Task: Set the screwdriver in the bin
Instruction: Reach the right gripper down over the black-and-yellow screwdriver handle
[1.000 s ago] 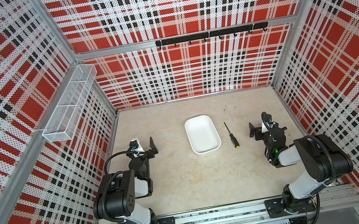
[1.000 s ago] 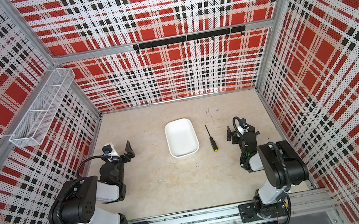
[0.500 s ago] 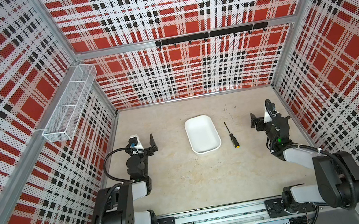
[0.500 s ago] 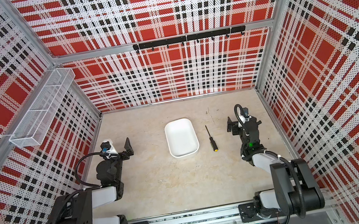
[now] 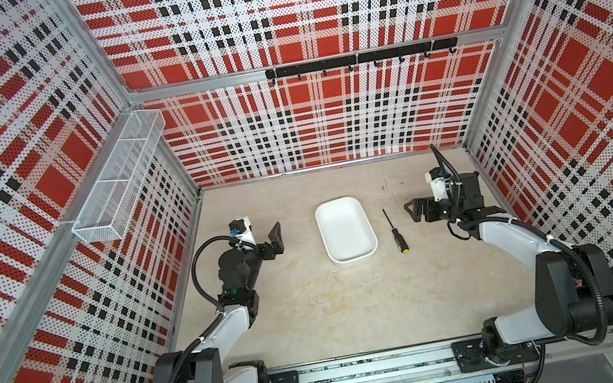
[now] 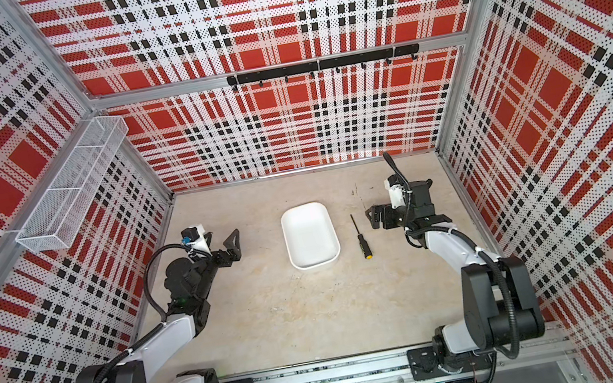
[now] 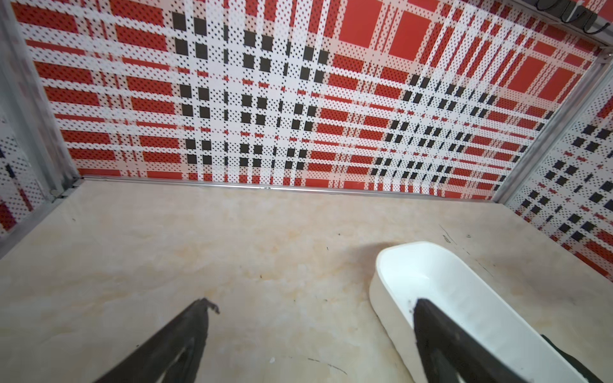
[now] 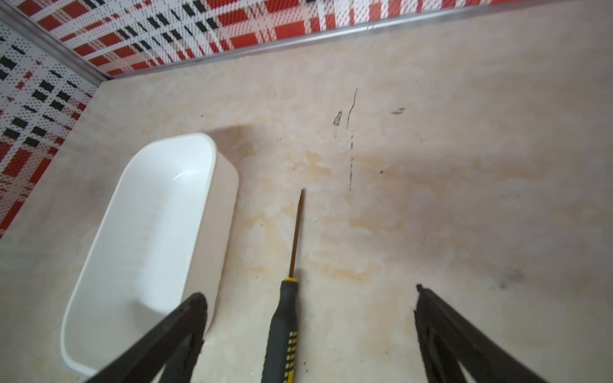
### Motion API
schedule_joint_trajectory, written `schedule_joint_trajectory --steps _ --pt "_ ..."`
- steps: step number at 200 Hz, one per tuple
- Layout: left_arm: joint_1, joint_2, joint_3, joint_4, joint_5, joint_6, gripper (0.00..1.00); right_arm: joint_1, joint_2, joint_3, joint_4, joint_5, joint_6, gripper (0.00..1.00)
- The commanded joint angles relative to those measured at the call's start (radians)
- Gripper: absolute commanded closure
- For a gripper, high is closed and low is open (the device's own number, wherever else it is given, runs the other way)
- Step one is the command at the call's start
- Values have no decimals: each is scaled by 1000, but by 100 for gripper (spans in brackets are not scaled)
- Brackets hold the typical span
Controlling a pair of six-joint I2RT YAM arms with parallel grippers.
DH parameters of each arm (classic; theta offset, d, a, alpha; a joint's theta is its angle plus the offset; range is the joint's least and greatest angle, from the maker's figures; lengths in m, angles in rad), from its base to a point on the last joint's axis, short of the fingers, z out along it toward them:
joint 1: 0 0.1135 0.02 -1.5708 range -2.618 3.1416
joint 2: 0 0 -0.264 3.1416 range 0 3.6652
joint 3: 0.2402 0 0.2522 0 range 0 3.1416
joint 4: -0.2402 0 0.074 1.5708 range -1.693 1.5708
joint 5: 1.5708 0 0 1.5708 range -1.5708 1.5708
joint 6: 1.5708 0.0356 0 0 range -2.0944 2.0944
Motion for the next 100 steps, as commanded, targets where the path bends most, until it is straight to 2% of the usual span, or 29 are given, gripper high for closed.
schedule_joint_trajectory --steps 1,41,100 --pt "-7 21 55 -104 71 -72 2 43 40 31 -114 -74 10 0" --pt "-32 68 88 -107 87 -136 2 122 129 51 -158 -34 23 4" --pt "-52 148 126 -107 128 -190 2 174 216 89 -262 68 15 11"
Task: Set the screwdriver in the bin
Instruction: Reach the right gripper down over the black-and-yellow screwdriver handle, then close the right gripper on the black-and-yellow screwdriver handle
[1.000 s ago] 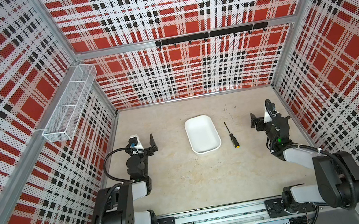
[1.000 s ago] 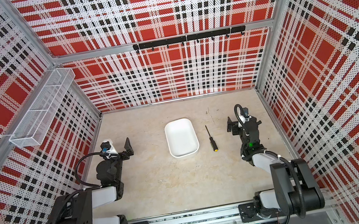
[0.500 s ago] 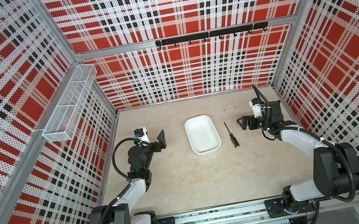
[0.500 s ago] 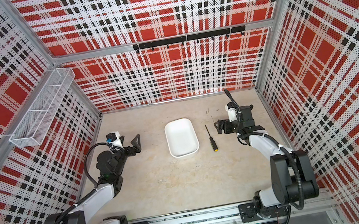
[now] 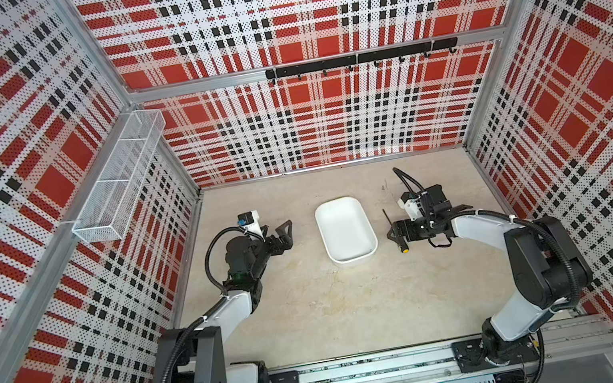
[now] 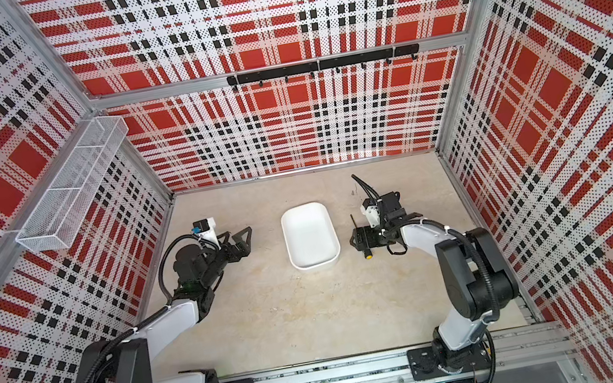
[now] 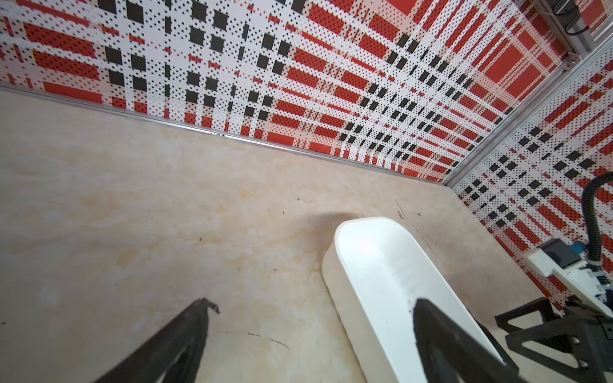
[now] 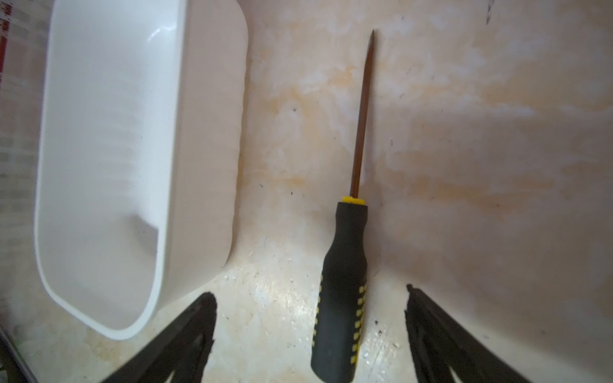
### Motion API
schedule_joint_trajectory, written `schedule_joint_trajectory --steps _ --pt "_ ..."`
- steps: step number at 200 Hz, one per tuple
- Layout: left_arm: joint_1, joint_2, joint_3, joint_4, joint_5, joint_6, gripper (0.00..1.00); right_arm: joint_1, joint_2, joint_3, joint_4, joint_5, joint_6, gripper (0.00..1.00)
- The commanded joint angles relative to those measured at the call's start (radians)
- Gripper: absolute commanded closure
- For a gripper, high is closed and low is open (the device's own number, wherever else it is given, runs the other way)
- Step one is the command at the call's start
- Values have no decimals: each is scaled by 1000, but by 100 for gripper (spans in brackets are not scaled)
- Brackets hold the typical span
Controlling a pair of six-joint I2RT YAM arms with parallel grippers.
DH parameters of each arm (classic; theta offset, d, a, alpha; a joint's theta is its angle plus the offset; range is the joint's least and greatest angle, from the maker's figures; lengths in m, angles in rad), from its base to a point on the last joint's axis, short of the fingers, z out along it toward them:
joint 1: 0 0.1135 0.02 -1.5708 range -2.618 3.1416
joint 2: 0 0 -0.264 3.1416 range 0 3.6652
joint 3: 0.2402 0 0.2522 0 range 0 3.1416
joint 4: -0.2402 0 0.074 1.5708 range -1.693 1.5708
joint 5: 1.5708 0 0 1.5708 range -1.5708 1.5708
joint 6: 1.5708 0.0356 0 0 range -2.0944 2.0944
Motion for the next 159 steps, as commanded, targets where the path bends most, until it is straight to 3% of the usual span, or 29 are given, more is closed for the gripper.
schedule_joint_trajectory --steps 1,74,159 --pt "-9 19 30 -7 28 -28 2 15 20 32 -69 57 -9 11" --pt "-20 56 50 -44 16 -28 2 32 83 101 -137 100 10 24" --pt "-25 82 73 -100 -8 -2 2 95 179 216 -263 241 -3 33"
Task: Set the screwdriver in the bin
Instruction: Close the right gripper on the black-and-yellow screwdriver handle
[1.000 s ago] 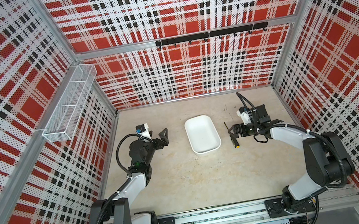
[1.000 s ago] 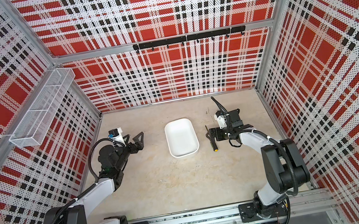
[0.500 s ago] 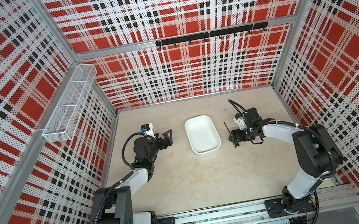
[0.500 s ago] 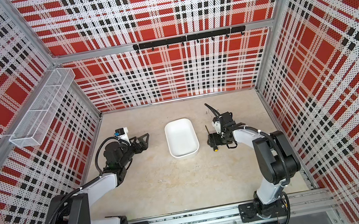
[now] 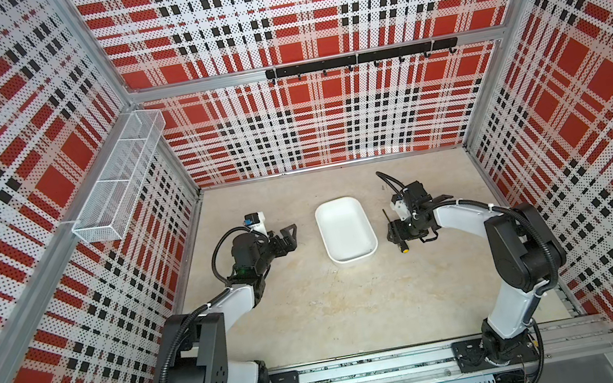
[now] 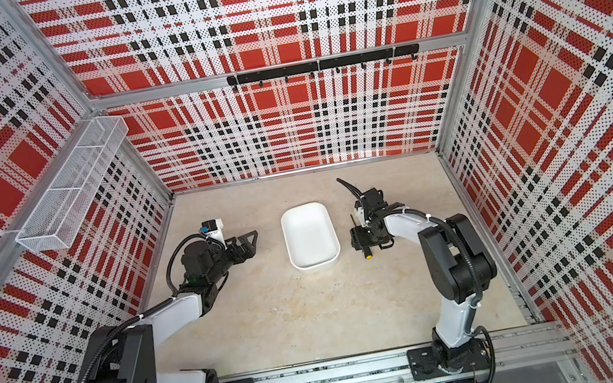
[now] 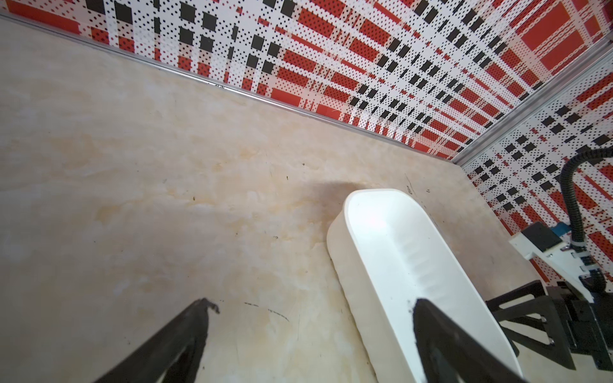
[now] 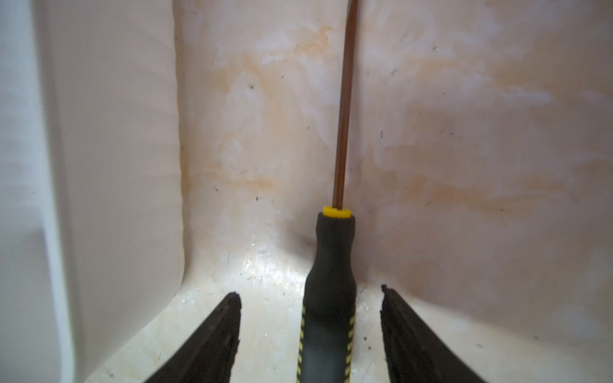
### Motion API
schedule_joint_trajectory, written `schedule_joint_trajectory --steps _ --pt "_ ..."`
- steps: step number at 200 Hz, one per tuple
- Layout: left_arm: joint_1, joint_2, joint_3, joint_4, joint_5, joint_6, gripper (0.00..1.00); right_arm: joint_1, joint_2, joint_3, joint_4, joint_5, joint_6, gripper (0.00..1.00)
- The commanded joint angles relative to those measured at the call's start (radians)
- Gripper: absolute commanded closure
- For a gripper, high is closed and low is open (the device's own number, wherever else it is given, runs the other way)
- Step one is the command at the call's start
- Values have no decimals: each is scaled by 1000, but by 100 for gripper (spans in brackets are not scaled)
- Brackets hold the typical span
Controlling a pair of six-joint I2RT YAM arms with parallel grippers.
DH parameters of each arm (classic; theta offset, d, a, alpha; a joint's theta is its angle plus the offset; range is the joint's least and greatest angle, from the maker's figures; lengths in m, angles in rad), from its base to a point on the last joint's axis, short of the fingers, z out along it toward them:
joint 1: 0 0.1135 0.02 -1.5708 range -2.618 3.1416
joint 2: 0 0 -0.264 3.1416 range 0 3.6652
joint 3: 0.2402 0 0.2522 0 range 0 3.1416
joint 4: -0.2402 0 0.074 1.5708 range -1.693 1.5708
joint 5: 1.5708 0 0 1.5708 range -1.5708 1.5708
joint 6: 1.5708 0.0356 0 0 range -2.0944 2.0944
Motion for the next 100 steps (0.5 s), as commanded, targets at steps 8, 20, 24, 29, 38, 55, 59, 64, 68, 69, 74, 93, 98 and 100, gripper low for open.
schedule_joint_trajectory --steps 8,20,24,29,38,55,59,64,68,69,74,93,98,100 --pt "-7 12 42 -22 -5 23 2 13 33 30 -72 68 -7 35" --pt "-6 11 42 -26 -5 27 2 13 43 36 -79 74 -9 40" --pt "-6 12 43 -27 -4 29 2 14 45 36 -82 75 -9 41" --pt "-6 12 43 -28 -5 30 2 13 50 38 -84 76 -9 43" --pt "-6 13 43 -30 -5 31 2 16 56 39 -87 77 -10 46" --pt "-6 18 45 -30 -1 31 2 17 67 41 -91 82 -11 50" --pt "-6 20 45 -30 2 30 2 18 69 42 -92 84 -10 52" --pt "-6 22 45 -30 3 30 2 18 71 42 -95 87 -10 53" --pt "-6 22 45 -30 3 28 2 18 72 42 -95 91 -8 54" --pt "-6 23 45 -30 3 28 2 18 72 42 -95 92 -9 54" --pt "-6 24 46 -30 4 28 2 18 73 41 -94 94 -7 56" --pt "-6 26 46 -32 4 27 2 18 72 39 -93 100 -7 62" --pt "-6 24 48 -32 6 25 2 18 71 39 -94 104 -7 63" --pt "-5 24 48 -33 5 26 2 18 71 39 -94 106 -7 63"
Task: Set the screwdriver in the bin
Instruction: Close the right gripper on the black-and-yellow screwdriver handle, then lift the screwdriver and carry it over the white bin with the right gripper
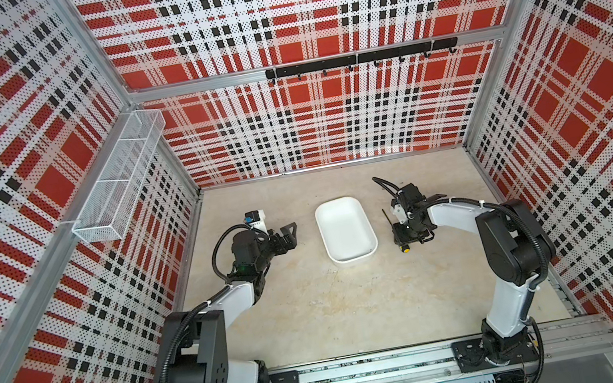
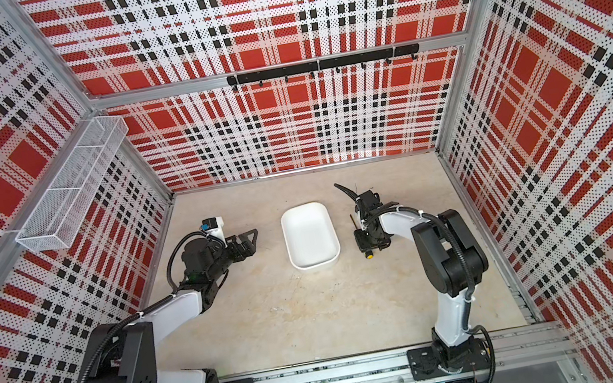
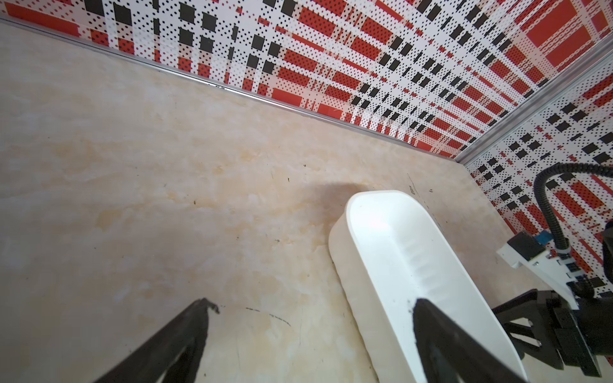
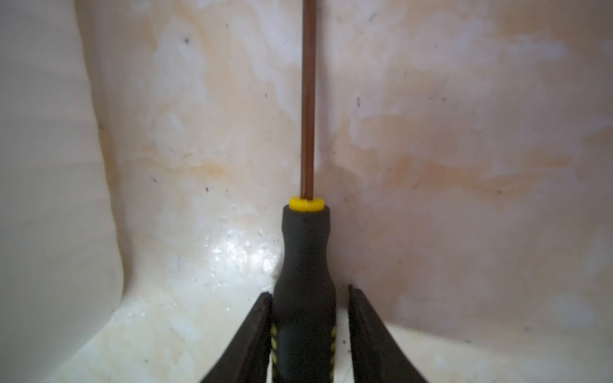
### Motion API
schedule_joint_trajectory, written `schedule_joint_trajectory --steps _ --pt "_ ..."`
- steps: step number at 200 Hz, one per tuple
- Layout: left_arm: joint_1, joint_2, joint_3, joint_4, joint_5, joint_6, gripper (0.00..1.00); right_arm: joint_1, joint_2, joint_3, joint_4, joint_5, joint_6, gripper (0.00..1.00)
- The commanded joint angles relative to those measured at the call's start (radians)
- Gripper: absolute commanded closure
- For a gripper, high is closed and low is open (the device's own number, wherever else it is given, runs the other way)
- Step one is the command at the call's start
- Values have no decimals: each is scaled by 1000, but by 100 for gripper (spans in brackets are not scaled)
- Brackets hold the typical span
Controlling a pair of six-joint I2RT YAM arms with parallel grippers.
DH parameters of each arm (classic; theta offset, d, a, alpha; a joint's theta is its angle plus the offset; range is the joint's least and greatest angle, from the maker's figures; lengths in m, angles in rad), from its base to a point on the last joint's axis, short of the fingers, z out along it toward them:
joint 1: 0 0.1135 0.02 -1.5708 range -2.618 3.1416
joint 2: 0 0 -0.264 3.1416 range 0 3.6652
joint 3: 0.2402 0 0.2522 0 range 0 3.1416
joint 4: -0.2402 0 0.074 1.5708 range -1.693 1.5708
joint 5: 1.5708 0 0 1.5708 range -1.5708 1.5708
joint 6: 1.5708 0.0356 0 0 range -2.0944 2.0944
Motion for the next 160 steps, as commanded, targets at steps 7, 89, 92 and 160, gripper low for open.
schedule_joint_trajectory --steps 7,89,92,160 --pt "-6 9 23 -15 7 13 2 5 18 7 -27 30 -6 65" --pt "-7 11 29 -29 16 6 2 5 -29 11 -30 10 7 87" --pt "-7 9 29 -30 16 7 2 6 -32 13 -31 10 8 87" --pt "-9 24 62 -83 68 12 2 12 -220 158 -133 28 105 100"
